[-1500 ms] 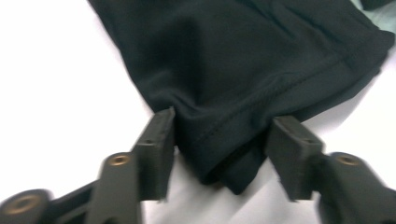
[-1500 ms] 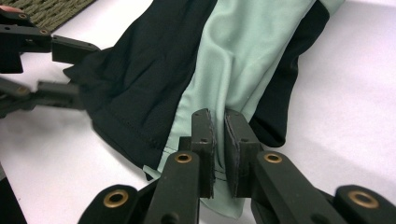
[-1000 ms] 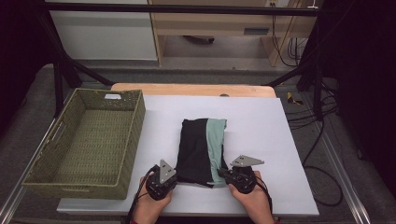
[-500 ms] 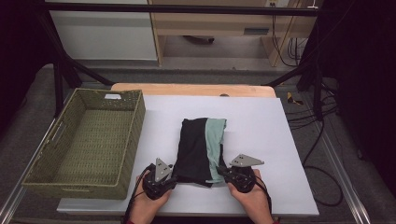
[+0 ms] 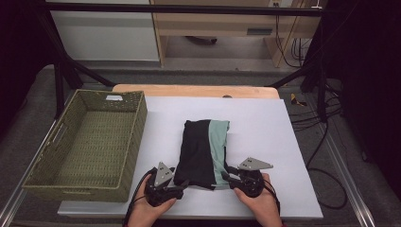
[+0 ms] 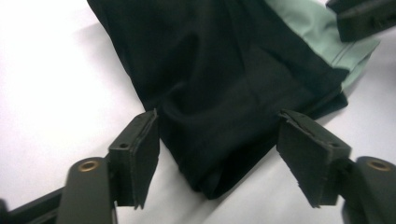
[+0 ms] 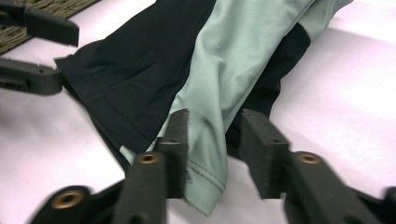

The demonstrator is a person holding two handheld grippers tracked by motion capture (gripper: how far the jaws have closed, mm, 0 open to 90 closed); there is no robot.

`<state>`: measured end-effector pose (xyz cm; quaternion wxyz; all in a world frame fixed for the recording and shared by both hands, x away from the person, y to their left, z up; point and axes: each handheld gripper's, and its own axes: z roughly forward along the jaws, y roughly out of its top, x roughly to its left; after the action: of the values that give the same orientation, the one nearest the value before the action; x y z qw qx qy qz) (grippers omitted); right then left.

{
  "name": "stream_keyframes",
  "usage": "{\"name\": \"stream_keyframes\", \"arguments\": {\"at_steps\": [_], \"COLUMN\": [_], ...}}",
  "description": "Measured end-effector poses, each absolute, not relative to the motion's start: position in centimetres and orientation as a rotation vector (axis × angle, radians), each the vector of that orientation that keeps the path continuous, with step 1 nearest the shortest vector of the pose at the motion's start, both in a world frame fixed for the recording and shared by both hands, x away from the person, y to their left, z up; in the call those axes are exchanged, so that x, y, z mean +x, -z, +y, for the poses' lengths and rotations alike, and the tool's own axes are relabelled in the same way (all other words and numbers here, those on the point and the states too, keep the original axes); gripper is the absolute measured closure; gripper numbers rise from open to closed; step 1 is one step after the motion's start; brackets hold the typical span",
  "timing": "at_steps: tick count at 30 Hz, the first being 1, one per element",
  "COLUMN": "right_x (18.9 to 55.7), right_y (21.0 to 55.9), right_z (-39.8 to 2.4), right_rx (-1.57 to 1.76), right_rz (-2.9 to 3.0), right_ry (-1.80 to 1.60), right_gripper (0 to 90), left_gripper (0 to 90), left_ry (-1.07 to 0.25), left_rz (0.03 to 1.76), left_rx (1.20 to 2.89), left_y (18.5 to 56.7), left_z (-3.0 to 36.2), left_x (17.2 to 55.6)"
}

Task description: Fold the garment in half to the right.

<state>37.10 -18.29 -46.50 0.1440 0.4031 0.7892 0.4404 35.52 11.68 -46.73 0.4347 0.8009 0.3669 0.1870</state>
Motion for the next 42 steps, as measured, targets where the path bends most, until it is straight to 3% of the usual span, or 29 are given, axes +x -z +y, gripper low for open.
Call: {"name": "stream_keyframes", "arguments": {"at_steps": [8,16,23,30,32,37,42], "right_x": [37.2,38.0,37.6,37.8,37.8,37.7,37.8], "right_y": [47.1,48.6,48.7,48.8,48.8,48.7,48.7], "right_z": [-17.5,-16.1,-16.1,-15.9,-16.0,-16.1,-16.3], "right_rx": [1.121,1.119,1.099,1.104,1.086,1.04,1.038], "right_rz": [2.324,2.381,2.389,2.388,2.396,2.449,2.487], "right_ry": [-1.228,-1.169,-1.149,-1.139,-1.144,-1.209,-1.267], "right_gripper": [33.2,26.7,28.9,23.8,27.7,52.9,69.3], "left_gripper": [24.6,24.2,24.2,24.2,24.4,24.5,24.4], "left_ry": [-0.539,-0.569,-0.585,-0.598,-0.612,-0.616,-0.615], "left_rz": [0.945,0.975,0.997,1.007,1.014,1.023,1.019], "left_rx": [1.936,1.943,1.93,1.926,1.918,1.914,1.922], "left_y": [46.1,46.3,46.2,46.2,46.2,46.2,46.3], "left_z": [12.3,12.5,12.9,13.0,13.1,13.2,13.1], "left_x": [35.6,35.8,35.9,36.0,36.0,36.0,36.0]}}
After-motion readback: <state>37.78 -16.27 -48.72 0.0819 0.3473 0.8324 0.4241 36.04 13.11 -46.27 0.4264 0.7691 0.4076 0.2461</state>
